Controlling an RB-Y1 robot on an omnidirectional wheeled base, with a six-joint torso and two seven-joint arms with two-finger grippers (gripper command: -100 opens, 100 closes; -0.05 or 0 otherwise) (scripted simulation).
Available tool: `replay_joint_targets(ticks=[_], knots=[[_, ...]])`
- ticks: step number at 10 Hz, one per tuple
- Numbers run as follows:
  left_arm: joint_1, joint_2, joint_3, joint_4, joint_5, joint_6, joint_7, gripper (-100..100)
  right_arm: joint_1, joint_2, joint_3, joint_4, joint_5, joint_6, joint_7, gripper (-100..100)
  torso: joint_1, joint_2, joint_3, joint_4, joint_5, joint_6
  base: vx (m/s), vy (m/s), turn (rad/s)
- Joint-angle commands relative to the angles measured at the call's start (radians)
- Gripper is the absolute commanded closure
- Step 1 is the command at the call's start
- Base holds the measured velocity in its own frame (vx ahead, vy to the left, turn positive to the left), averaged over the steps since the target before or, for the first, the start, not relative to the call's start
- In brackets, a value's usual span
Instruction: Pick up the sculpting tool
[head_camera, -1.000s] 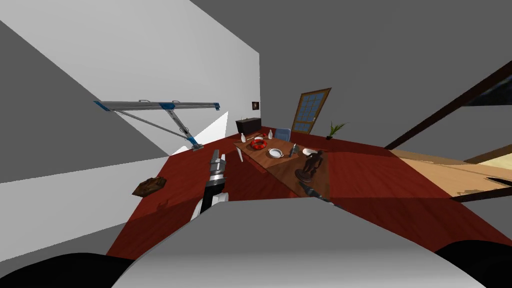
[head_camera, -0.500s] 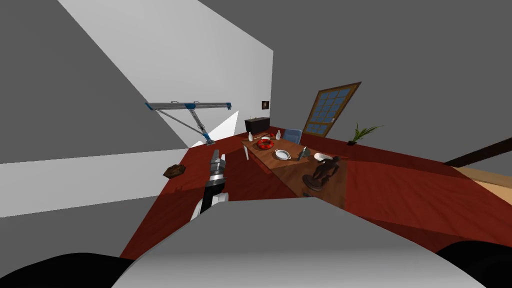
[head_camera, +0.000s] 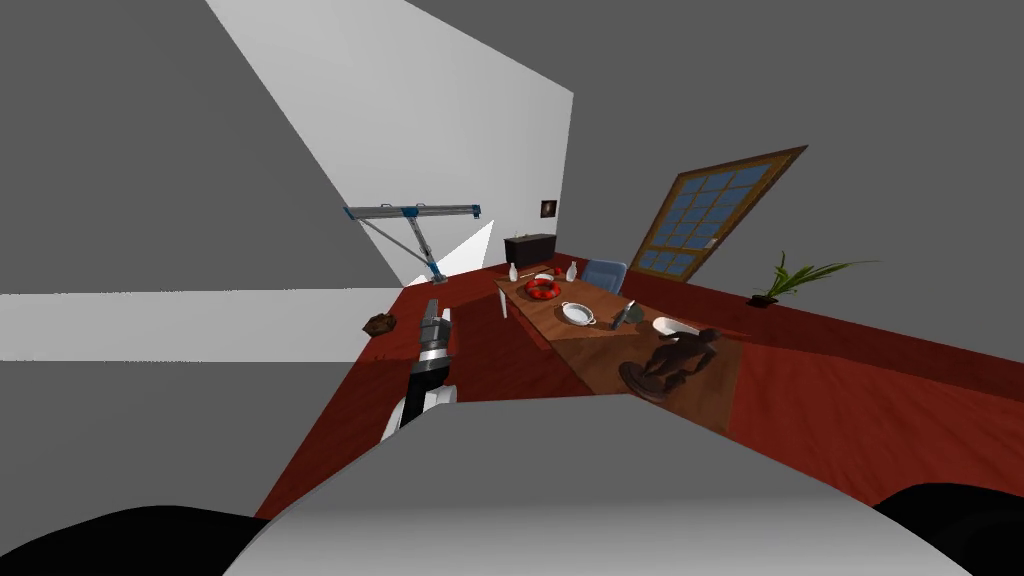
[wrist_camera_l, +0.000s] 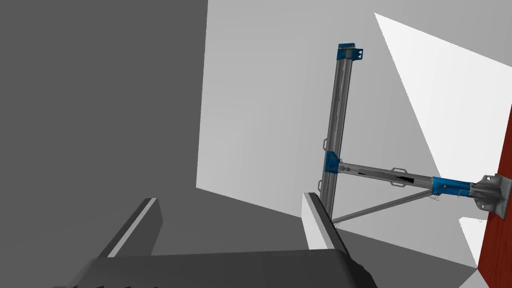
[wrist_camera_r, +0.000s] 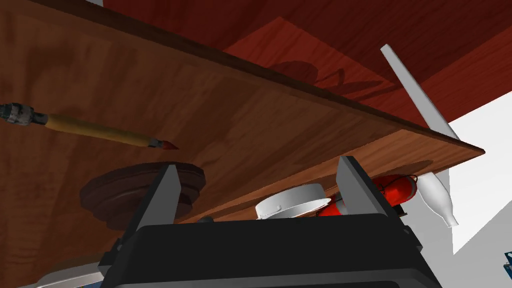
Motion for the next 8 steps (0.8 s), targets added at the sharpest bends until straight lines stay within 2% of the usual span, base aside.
replay_joint_targets(ticks=[1,3,4,8], knots=[[0.0,0.0,0.0,0.0,0.0,0.0,0.0,0,0.003,-0.043,0.019,0.03,-0.021,0.023,0.04,-100,0.0,0.0,0.0,0.0,0.0,0.0,0.007,-0.03,0.281],[0.0,0.0,0.0,0.0,0.0,0.0,0.0,0,0.008,-0.097,0.055,0.077,-0.049,0.061,0.1,-100,-0.001,-0.001,0.0,0.0,0.0,-0.001,0.006,-0.05,0.356],[0.0,0.0,0.0,0.0,0.0,0.0,0.0,0,0.008,-0.099,0.055,0.077,-0.049,0.061,0.11,-100,-0.002,0.0,0.0,0.0,0.0,0.0,-0.002,-0.05,0.109],[0.0,0.0,0.0,0.0,0.0,0.0,0.0,0,0.005,-0.186,0.132,0.163,-0.098,0.119,0.229,-100,-0.002,-0.001,-0.001,0.0,0.0,-0.001,0.007,-0.049,0.263]])
